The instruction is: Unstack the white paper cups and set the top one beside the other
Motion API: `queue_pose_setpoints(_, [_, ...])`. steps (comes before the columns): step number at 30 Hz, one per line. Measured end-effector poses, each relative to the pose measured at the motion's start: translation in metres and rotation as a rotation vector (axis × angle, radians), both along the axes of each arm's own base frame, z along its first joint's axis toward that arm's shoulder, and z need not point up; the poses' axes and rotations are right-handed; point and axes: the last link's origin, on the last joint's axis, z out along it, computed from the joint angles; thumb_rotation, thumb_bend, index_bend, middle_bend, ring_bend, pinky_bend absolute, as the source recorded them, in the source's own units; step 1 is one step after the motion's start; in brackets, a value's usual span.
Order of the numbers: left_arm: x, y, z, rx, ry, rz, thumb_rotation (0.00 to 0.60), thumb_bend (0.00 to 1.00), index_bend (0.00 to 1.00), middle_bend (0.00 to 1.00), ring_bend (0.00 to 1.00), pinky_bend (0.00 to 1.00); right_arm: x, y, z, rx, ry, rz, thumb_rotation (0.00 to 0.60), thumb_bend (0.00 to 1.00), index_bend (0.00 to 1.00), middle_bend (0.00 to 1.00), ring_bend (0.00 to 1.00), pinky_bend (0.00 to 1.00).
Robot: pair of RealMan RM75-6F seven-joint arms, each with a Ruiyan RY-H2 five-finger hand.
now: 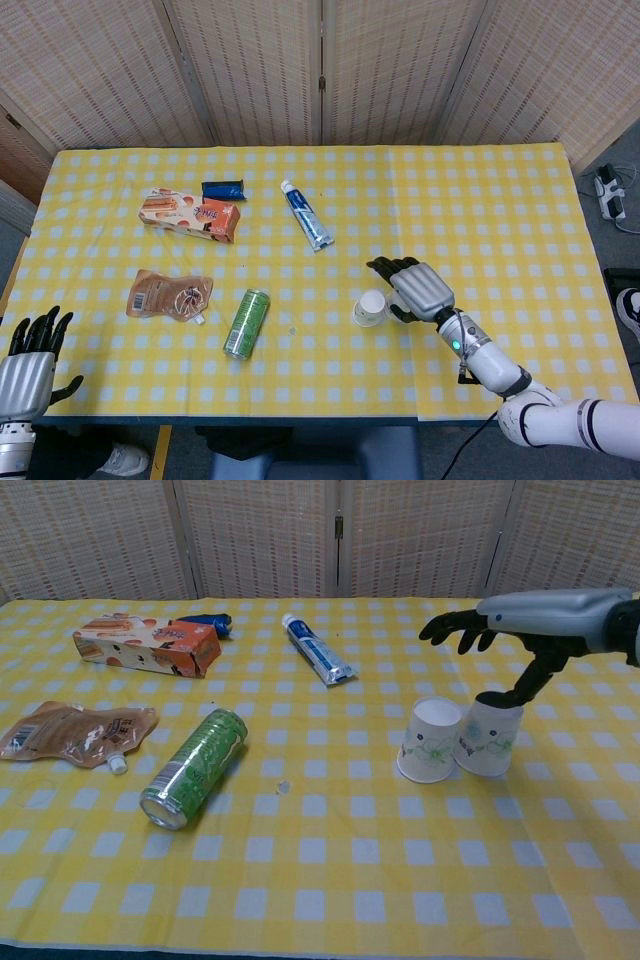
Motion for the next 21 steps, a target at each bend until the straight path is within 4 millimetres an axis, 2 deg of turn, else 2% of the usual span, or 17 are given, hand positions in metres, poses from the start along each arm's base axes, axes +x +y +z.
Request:
queue_pose_setpoints(6, [0.002,0.006,-0.001,0.014,-0.005,-0.019,0.600,0.23,0.03,0.04,0.10,0.00,-0.025,0.015,0.031,-0.139,-0.059,-0.023,0.600,0.43,0.11,0.11,0.18,0.19])
queue_pose_setpoints(8, [0.004,0.007,-0.001,0.020,-0.008,-0.032,0.600,0.23,0.03,0.04,0.10,0.00,-0.036,0.024,0.043,-0.200,-0.081,-0.034,0.600,0.43,0.08,0.07,0.15,0.16])
queue_pose_setpoints(10, [0.006,0.009,-0.002,0.025,-0.009,-0.039,0.600,0.23,0.03,0.04,0.10,0.00,-0.048,0.033,0.053,-0.255,-0.096,-0.049,0.600,0.43,0.03,0.02,0.09,0.08])
queue_pose_setpoints(14, [0.011,0.010,-0.002,0.038,-0.006,-0.056,0.600,0.23,0.03,0.04,0.10,0.00,-0.077,0.063,0.074,-0.365,-0.131,-0.090,0.600,0.43,0.00,0.00,0.01,0.00])
queue_pose_setpoints(21, [0.024,0.009,-0.004,0.046,-0.006,-0.096,0.600,0.23,0.03,0.04,0.09,0.00,-0.116,0.120,0.092,-0.449,-0.218,-0.154,0.600,0.43,0.00,0.00,0.00,0.00])
